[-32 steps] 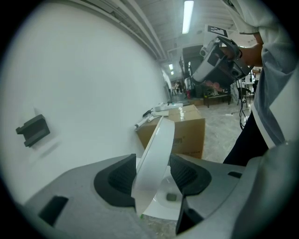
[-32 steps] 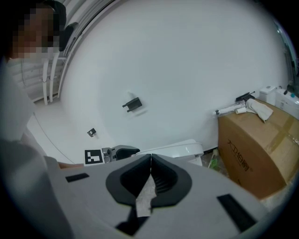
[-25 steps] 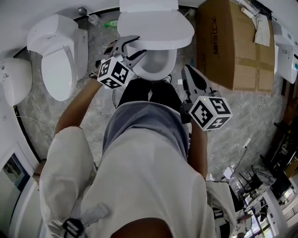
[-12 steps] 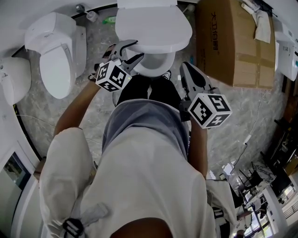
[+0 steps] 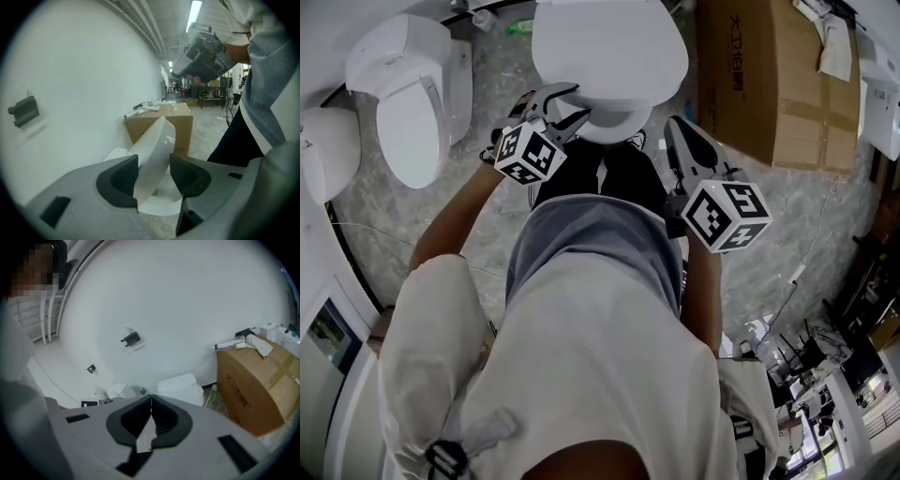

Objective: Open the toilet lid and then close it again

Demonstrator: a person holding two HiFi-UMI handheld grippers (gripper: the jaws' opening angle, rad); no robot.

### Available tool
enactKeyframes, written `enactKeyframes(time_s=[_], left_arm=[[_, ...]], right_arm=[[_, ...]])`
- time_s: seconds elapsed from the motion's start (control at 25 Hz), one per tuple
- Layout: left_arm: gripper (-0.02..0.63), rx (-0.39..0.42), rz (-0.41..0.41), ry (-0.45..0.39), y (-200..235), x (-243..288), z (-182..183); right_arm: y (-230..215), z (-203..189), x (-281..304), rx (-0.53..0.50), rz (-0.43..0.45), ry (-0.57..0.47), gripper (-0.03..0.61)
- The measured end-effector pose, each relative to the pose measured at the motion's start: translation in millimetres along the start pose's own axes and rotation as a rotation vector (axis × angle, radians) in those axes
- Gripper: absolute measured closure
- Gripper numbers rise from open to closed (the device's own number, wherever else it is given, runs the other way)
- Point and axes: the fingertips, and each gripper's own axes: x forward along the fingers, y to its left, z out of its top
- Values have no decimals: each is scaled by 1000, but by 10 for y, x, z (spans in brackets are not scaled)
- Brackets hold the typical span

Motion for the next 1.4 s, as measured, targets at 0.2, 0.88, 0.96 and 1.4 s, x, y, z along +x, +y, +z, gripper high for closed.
enactKeyframes(time_s=[0.2, 0.88, 0.96, 1.4], left_arm=[[412, -2, -21, 18, -132, 48, -96], [411, 116, -47, 135, -693, 299, -490], [411, 120, -52, 146, -743, 325, -533], [411, 144, -87, 189, -975, 481, -789]], right_arm=[[15, -33, 18, 15, 18, 12, 568], [-180, -229, -28, -2, 22, 95, 568], [-186, -245, -30, -2, 27, 103, 568], [-312, -366, 16, -17, 25, 159, 568]])
